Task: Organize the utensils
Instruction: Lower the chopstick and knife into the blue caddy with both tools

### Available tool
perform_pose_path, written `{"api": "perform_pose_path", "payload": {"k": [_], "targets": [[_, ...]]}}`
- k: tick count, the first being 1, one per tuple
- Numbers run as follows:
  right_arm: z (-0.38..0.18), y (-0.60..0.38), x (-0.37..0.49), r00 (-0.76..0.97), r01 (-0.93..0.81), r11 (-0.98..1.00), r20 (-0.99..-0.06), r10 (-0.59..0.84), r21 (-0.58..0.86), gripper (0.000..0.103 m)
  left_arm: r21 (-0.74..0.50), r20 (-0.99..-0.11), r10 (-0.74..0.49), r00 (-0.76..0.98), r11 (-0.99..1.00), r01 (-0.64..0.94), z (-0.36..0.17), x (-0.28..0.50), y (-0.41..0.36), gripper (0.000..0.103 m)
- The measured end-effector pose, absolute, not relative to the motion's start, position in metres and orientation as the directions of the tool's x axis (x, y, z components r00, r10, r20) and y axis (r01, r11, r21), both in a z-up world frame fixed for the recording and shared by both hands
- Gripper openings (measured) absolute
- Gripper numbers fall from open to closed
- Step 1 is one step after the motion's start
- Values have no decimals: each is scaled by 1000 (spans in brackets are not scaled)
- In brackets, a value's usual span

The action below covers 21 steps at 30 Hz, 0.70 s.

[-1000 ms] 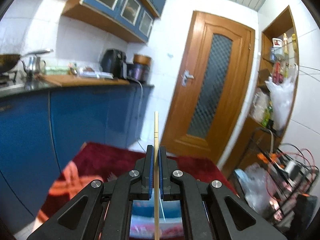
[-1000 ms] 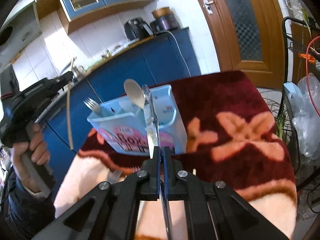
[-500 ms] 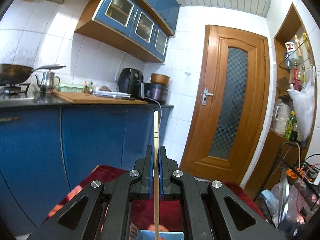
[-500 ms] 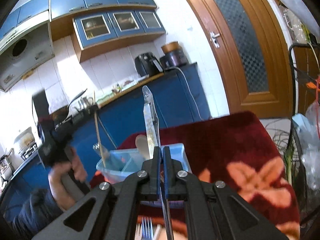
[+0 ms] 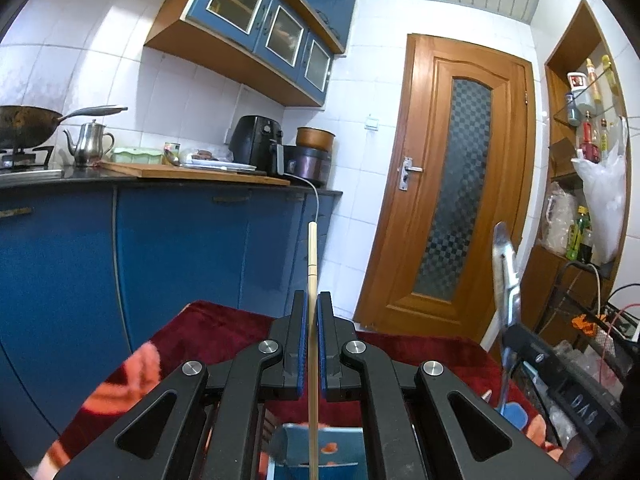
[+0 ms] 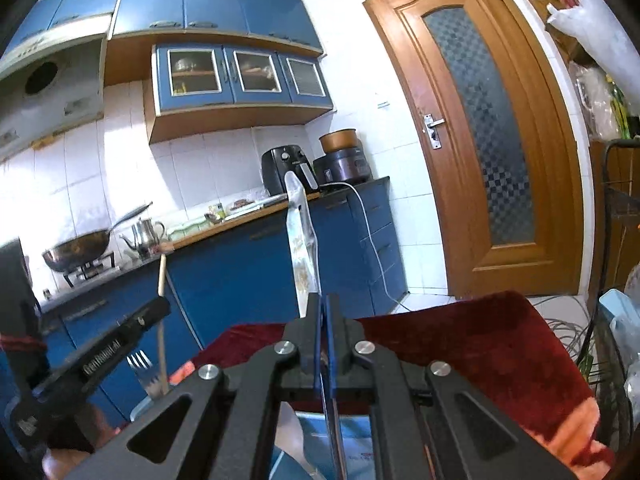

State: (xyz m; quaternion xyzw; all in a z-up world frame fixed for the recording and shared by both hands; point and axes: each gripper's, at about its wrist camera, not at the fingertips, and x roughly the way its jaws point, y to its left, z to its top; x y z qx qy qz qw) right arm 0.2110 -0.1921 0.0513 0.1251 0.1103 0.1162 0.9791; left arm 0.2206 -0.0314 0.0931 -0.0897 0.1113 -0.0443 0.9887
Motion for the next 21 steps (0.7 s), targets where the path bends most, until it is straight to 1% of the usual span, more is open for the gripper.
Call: {"api": "perform_pose_path", "payload": {"k": [7,10,12,14,15,17,18,19,21], "targets": [[41,-195,194,937,-198,953,-240,253,229,4,-171,-247,-135,960,981,94,87,210,-34,4],[37,-197,187,930,-194,956,-268,250,221,4,-179,-278,-159,947,978,111,86,207,-33,5],[34,-198,182,924,-196,955,-284,256,223,4,-187,-299,-174,938,975,121,85,205,-32,13],[33,-198,179,914,-208,951,-300,272,228,6,-194,-311,-185,932,972,129,85,201,-31,24],[33,-197,178,907,-218,947,-309,286,235,6,-197,-314,-191,930,971,133,84,198,-30,27],[33,-197,173,903,-219,945,-315,291,244,7,-201,-320,-202,926,969,142,84,193,-29,36],[34,-196,171,902,-222,944,-316,294,246,12,-202,-322,-208,924,968,147,84,189,-28,37],[35,-196,169,900,-224,942,-318,298,249,19,-201,-326,-213,921,968,153,84,186,-28,37],[37,-198,163,899,-221,938,-318,303,267,24,-195,-334,-218,917,968,159,85,180,-28,38]]}}
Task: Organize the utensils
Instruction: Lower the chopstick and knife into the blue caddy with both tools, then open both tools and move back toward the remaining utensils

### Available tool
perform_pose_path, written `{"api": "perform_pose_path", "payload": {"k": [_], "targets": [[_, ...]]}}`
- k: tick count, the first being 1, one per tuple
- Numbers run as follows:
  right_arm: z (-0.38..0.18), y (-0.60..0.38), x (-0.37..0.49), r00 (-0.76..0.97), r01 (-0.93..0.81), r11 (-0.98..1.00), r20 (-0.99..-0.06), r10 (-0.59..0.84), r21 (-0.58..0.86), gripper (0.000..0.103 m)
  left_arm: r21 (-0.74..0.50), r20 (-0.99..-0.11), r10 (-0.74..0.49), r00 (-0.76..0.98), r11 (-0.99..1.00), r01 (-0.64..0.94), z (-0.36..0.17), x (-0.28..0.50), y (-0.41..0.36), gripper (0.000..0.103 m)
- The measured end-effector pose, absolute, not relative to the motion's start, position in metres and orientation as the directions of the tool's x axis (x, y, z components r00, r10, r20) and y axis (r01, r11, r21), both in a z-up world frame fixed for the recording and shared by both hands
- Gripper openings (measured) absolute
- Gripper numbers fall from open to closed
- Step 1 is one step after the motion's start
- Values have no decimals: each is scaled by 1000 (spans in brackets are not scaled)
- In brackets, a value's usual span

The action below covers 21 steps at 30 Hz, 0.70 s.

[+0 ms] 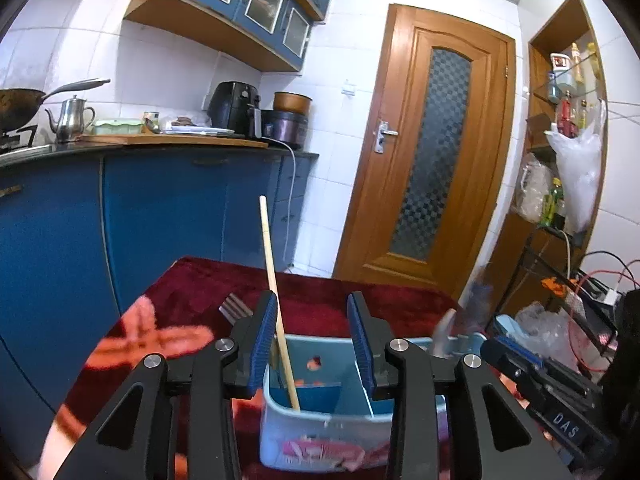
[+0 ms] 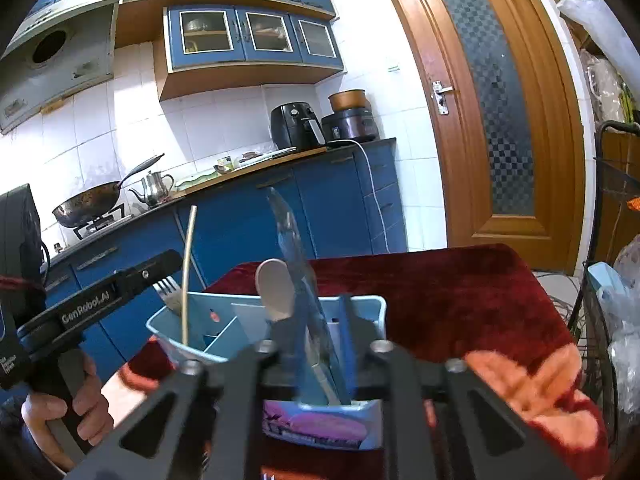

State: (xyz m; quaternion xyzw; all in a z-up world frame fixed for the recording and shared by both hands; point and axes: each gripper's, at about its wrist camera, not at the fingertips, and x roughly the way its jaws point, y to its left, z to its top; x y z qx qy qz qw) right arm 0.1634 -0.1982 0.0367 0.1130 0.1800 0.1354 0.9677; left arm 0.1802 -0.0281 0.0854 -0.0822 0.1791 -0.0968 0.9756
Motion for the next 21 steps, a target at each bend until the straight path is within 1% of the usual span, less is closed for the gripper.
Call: {"api": "perform_pose_path", "payload": {"k": [7,12,14,17,21], "targets": [[42,-204,146,883,-198,927,-352,310,318,26,-201,-377,-247,893,963,181,87,156,-25,38],[44,-206,131,868,-170,929,-397,299,329,26,-200,-440,-247,864,964,174,85,142,-23,38],[44,-207,125,861,-149,936,-423,281,319,26,-204,-480,-251,841,964,171,82,137,-21,38],[41,-209,116,848,-125,942,-460,265,311,26,-210,-513,-252,821,964,165,79,129,-18,38],[30,-210,107,811,-99,959,-537,232,265,26,-189,-569,-236,787,970,154,71,121,-17,38]]}}
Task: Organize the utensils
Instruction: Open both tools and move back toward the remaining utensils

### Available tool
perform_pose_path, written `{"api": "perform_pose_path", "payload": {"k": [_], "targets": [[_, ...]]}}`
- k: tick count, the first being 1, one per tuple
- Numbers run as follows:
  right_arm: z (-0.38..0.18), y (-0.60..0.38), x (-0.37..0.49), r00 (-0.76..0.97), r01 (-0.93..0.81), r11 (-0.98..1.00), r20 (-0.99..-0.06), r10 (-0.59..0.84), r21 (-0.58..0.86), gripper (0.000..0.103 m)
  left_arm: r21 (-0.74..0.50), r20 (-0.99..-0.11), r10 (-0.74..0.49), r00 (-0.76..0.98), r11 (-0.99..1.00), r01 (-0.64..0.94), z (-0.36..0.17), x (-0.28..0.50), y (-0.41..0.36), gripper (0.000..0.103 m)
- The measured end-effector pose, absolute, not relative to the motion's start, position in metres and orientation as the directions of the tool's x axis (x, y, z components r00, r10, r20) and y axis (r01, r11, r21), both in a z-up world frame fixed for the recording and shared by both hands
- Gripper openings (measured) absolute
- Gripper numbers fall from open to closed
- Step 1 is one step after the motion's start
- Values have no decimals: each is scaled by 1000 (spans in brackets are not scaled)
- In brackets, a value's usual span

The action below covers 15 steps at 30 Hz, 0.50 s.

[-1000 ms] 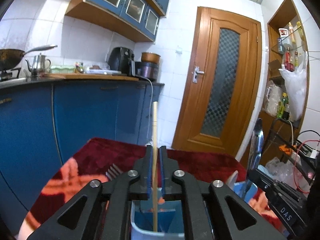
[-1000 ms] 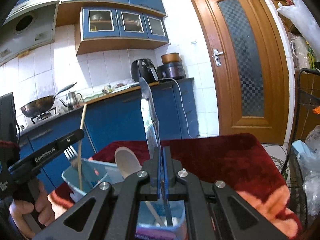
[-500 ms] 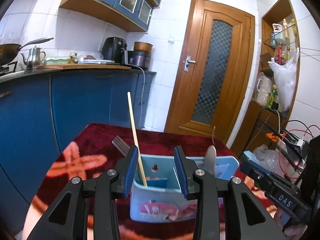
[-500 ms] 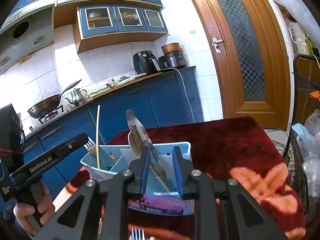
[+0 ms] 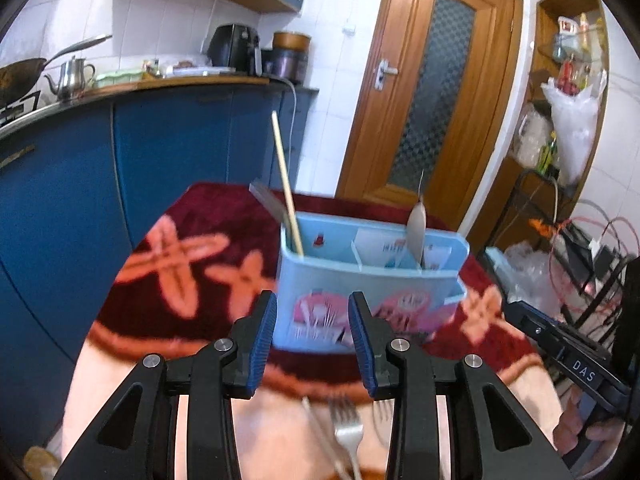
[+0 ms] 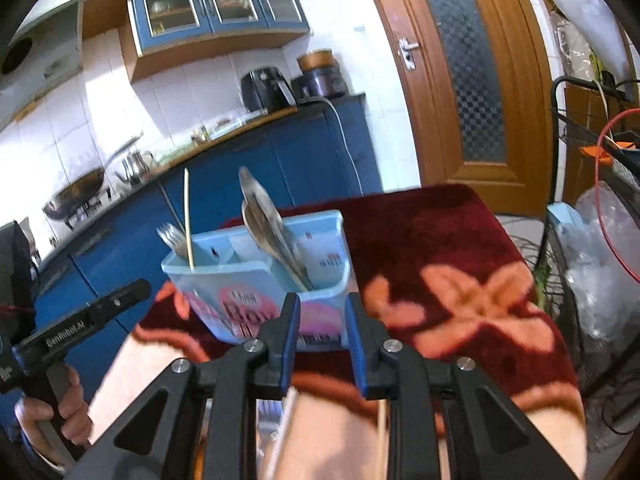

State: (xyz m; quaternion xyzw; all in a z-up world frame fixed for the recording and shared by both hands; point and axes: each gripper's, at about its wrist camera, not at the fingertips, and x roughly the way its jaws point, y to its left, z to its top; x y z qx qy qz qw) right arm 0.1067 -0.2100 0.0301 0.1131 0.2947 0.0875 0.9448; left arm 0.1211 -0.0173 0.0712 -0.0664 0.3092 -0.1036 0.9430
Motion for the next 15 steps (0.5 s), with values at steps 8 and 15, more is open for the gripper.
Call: {"api": "perform_pose_path", "payload": {"k": [8,15], "targets": [[-5,-214,94,715,-68,972,-669,204,224,28,-202,-660,-253,707,967,157,47,110,-19,38],[-23,-221,80,660,-57,963,-714,233,262,32,-195,-714,-269,647,963,185,28,105,-32,38]]}}
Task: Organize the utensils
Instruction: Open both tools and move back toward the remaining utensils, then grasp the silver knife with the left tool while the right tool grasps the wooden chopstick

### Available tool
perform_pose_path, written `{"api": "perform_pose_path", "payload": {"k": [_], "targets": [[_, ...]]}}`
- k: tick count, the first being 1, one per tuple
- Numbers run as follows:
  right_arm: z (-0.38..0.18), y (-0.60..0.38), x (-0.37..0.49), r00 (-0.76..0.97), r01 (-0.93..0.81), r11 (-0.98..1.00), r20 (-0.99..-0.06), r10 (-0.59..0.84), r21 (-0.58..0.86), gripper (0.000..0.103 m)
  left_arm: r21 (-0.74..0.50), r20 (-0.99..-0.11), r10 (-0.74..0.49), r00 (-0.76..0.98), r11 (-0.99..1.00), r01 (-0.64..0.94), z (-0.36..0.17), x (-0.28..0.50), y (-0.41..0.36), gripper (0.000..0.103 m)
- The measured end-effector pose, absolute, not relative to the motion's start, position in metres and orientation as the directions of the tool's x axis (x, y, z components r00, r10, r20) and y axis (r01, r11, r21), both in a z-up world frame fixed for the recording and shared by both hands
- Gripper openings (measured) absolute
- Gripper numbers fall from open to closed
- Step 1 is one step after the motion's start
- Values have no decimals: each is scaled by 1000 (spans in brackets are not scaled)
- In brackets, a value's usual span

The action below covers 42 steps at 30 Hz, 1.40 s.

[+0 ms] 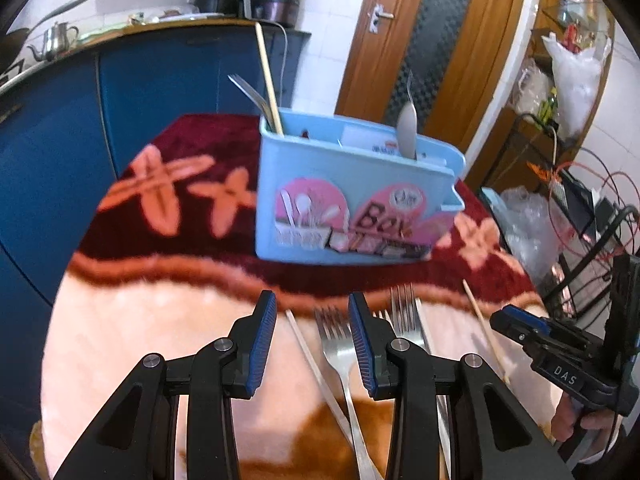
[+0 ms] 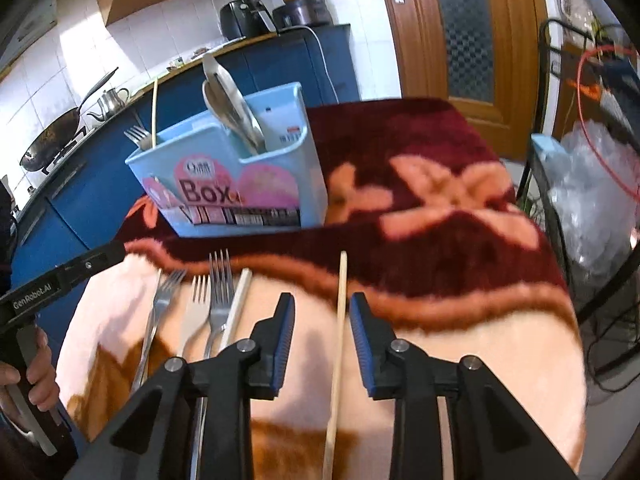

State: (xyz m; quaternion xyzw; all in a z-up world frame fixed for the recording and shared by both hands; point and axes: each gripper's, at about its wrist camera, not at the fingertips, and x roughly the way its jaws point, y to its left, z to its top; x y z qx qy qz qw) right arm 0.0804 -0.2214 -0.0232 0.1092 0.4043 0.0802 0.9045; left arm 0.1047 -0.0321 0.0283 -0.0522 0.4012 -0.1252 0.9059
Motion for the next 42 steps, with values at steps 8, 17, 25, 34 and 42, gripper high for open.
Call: {"api": "perform_pose_path", "payload": {"k": [8,17,25,34,42], "targets": [[-34,-228,69,642,-40,958,-728,243,285,36,-186,-746,-283,603,958,219,12,105,-46,38],[-42,-235,66,634,-27,951,-730,256,309,36,-172,-775,-293,561,951,259,-4,109,-59,25],[-42,-234,66,633,-26,951,-731,255,309,36,-170,-787,-279,550,956,240,-10,114,-61,25],[-42,-234,66,628,-36,952,-735,257,302,36,-170,-797,-292,529,949,267,-9,112,-67,25],[-41,-230,70,607,-63,961,-754,251,269,37,-183,-826,-294,481,947,264,-17,110,-73,25]]}}
